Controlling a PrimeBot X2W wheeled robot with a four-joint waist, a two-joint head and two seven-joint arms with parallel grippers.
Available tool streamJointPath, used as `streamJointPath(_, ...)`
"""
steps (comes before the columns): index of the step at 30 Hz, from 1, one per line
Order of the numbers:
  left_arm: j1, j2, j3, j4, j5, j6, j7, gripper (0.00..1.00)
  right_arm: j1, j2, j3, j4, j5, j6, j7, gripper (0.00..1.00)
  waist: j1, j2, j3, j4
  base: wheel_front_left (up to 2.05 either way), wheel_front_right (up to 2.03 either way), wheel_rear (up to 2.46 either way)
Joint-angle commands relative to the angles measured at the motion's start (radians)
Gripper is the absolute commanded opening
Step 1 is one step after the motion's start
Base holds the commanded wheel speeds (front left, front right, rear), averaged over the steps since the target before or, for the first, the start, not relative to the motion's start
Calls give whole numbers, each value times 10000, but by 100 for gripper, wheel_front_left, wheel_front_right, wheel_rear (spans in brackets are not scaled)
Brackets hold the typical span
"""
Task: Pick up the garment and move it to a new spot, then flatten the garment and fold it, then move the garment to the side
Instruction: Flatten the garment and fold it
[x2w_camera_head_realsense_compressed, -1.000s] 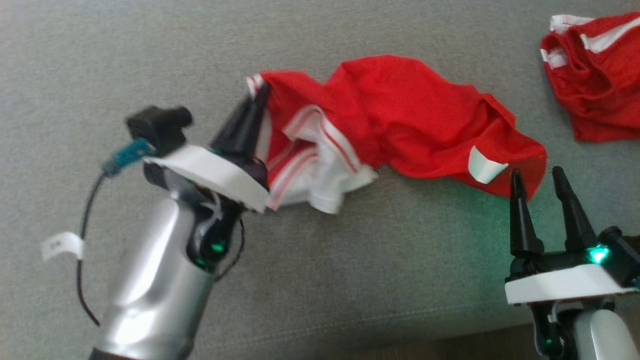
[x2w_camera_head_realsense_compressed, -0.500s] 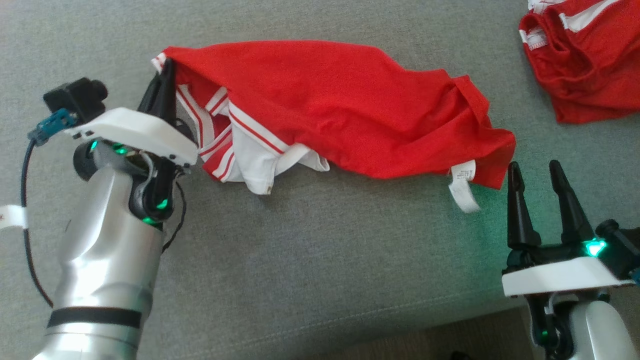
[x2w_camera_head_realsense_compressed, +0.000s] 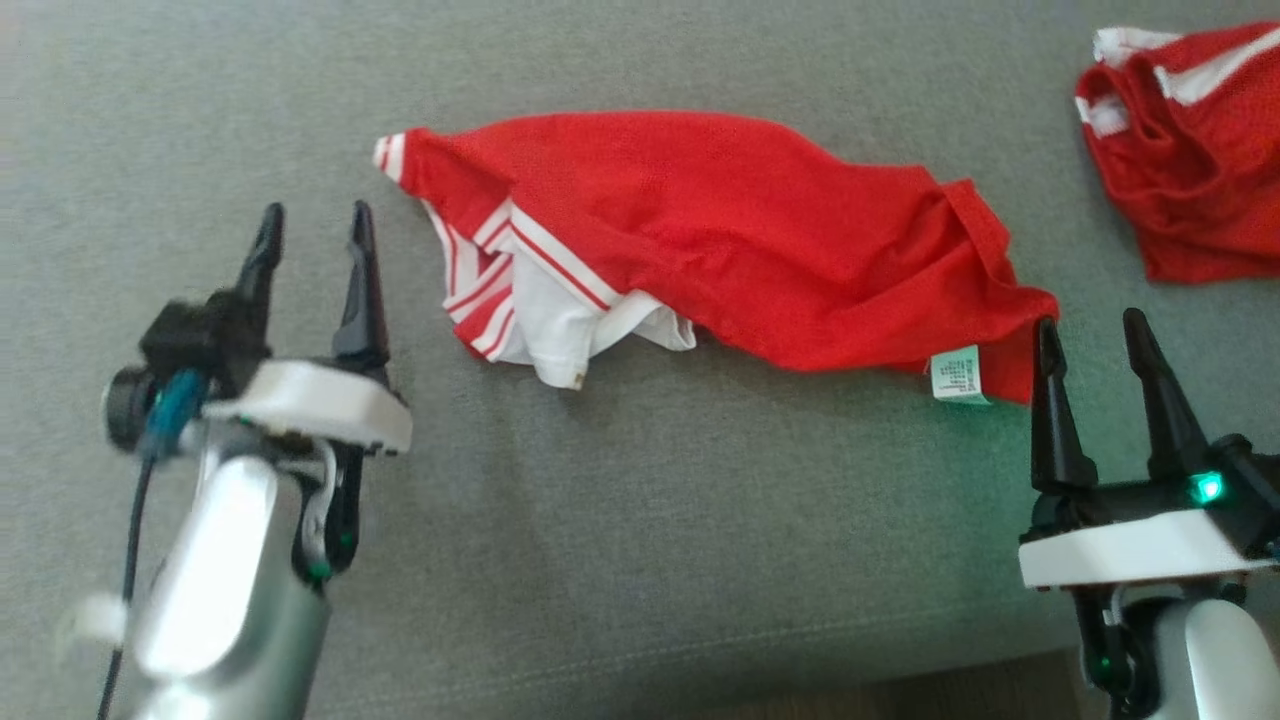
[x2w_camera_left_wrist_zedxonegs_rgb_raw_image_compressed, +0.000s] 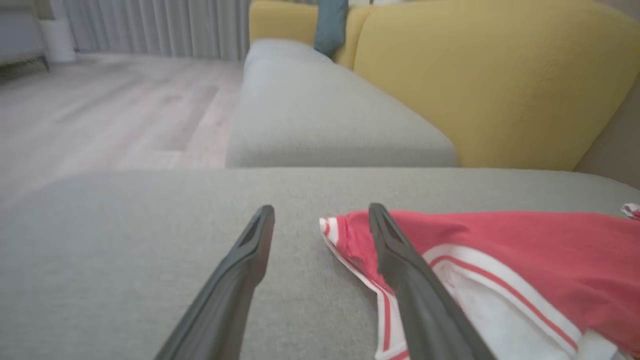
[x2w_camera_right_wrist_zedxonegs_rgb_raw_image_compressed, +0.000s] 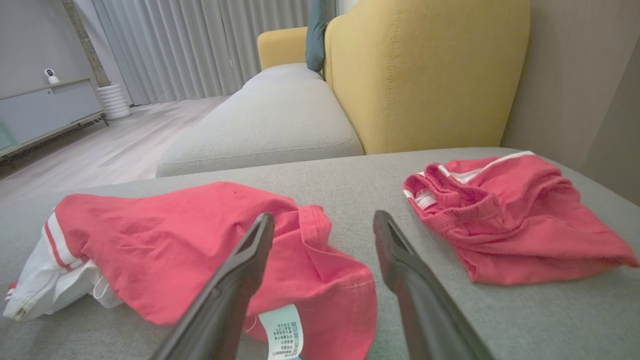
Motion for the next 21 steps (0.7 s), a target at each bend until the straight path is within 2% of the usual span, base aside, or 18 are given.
streamJointPath(1, 292, 352, 516, -1221, 466, 298, -119, 100, 11, -66, 183, -433, -176, 37, 89, 100, 0, 0, -203, 205, 0, 0, 0)
streamJointPath(9, 2478, 223, 881, -3497, 1560, 844, -122, 100, 279, -66, 321, -642, -318, 37, 377, 100, 0, 0, -669, 625, 0, 0, 0)
streamJointPath(16, 3613, -188, 991, -4183, 1779, 805, -123, 100, 448, -66, 390, -654, -270, 37, 487, 100, 0, 0, -869, 895, 0, 0, 0)
streamJointPath(21, 3673, -373, 1153, -4049, 1780, 479, -123, 100, 439, -66, 363, -693, -273, 37, 533, 100, 0, 0, -874, 1001, 0, 0, 0)
